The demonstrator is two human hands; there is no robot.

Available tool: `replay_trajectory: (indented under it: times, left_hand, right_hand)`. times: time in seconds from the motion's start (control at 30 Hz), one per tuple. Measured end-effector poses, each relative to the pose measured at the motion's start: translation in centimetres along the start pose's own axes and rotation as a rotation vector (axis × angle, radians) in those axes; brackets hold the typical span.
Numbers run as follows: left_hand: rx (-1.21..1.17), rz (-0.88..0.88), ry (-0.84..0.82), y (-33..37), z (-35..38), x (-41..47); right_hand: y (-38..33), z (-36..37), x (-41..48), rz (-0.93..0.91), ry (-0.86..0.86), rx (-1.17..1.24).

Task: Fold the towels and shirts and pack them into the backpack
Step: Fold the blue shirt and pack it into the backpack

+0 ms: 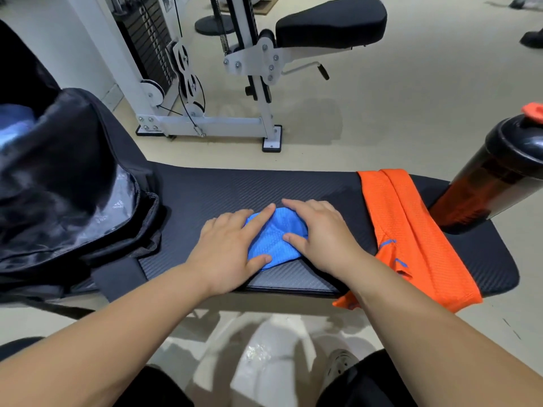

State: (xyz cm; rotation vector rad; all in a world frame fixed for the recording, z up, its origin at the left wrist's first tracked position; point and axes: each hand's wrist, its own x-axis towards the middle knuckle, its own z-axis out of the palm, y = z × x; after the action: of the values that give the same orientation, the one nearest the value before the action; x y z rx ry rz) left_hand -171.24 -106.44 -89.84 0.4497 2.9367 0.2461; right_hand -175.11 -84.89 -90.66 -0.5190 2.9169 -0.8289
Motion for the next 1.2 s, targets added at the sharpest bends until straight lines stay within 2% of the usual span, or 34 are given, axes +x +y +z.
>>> replay_trajectory:
  times: [0.13,0.27,0.4,0.63,0.73,0.93,1.1,1.17,1.2]
  left_hand:
    - [-0.166,0.06,0.012,0.5,-2.8,0.0]
    - [-0.387,0.142,-0.126,1.7,-4.4,-0.5]
    - [-0.6,0.133,-0.117,2.5,-4.9,-1.9]
    - [-0.921,0.072,-0.054,1.3,-7.0,-4.9]
    - [-0.909,0.068,-0.026,-0.5,-9.0,-6.0]
    - [-0.731,0.018,0.061,-6.9,-15.9,-8.2]
    - [-0.481,-0.076,0.287,-13.3,-22.0,-11.3]
    - [-0.296,-0.098,0.38,-15.7,-25.0,-12.1]
    - [-0.185,-0.095,0.408,-16.9,-26.3,-12.1]
  right_hand:
    - [-0.8,-0.7,-1.5,0.01,-0.04,0.171]
    - [-1.6,-2.5,-3.1,-0.025,-0.071,0.323]
    - [-2.6,-4.6,-3.7,-0.013,-0.098,0.433]
    - [-6.4,-6.1,-2.6,0.163,0.057,0.665]
    - [-9.2,-6.3,-0.8,0.158,0.106,0.654]
    - [-16.8,-4.4,3.4,0.103,0.051,0.802]
    - [-23.9,-2.3,7.9,0.066,-0.026,0.909]
    - [-26.2,-1.2,9.7,0.046,-0.048,0.794]
    - [-27.1,-0.6,10.5,-0.02,-0.048,0.606]
